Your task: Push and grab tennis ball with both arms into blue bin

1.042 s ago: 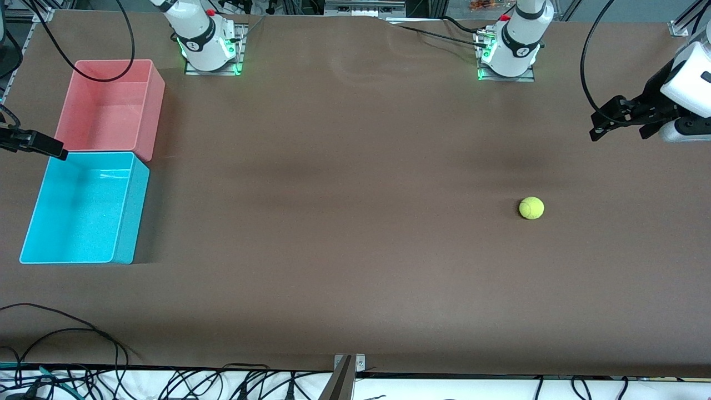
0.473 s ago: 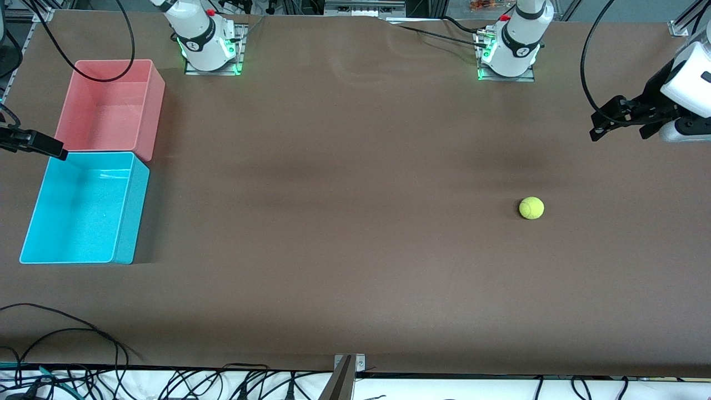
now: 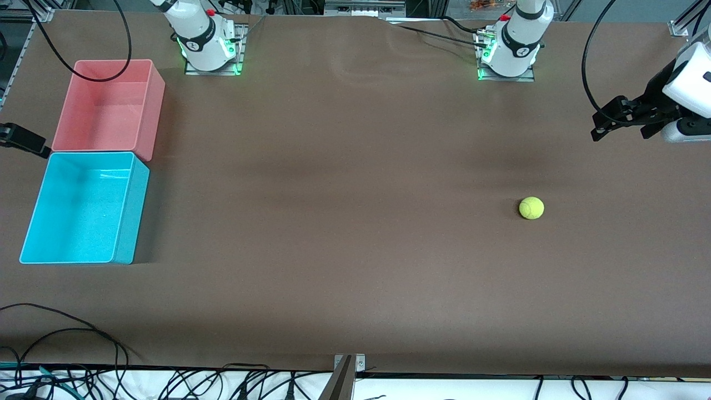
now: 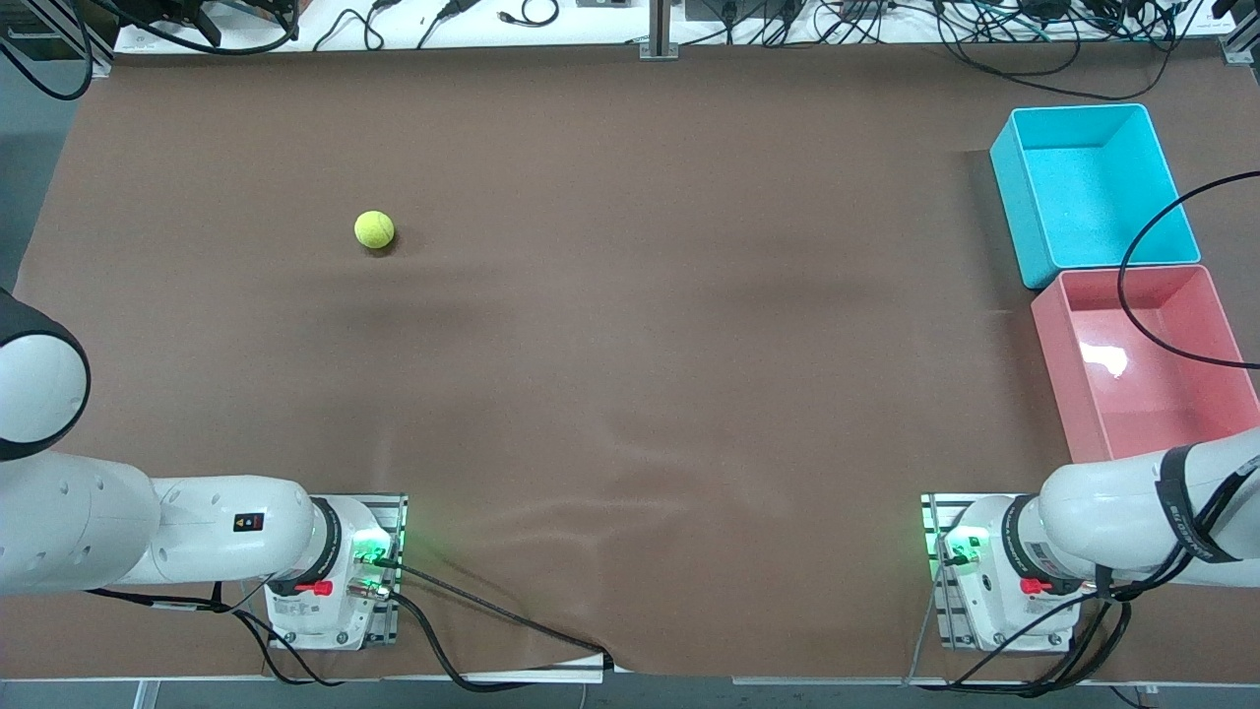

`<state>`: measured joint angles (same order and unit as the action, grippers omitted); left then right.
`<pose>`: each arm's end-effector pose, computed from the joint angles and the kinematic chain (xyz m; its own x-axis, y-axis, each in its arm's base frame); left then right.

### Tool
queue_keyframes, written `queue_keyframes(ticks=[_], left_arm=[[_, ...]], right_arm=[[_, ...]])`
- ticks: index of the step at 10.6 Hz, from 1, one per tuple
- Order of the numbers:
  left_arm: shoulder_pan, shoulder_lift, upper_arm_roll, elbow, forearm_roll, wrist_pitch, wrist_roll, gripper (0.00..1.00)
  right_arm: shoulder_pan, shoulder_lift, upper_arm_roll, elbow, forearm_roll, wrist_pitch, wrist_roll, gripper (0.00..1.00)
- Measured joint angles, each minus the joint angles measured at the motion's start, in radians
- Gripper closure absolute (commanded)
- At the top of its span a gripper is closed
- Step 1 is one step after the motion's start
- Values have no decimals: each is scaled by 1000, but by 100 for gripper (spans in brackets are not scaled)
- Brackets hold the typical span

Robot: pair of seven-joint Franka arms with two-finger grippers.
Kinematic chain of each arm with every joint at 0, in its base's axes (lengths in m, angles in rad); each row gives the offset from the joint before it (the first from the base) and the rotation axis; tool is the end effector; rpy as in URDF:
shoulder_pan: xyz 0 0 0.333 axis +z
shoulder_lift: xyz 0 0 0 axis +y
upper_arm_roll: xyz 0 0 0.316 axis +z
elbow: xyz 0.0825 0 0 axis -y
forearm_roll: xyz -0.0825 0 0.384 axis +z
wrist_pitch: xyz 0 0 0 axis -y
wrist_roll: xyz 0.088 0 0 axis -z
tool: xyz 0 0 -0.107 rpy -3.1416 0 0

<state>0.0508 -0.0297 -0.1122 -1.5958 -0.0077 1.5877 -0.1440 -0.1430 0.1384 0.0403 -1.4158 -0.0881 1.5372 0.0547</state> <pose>0.5459 -0.0353 0.6304 0.9964 0.0826 0.0206 0.0825 -0.9966 0.0074 0.5897 -0.0723 0.6154 0.9871 -0.1598 -0.0122 -0.1582 -0.9839 0.0832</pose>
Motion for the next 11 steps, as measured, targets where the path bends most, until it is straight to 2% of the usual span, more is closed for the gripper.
queue_keyframes(ticks=[3,11], left_arm=[[0,0,1,0,0,-1,0,0],[-2,0,-1,0,0,-2,0,0]], right_arm=[[-2,-4,-19,21,0,-15,-1,0],[1,14,-14,27,0,8,-39,0]])
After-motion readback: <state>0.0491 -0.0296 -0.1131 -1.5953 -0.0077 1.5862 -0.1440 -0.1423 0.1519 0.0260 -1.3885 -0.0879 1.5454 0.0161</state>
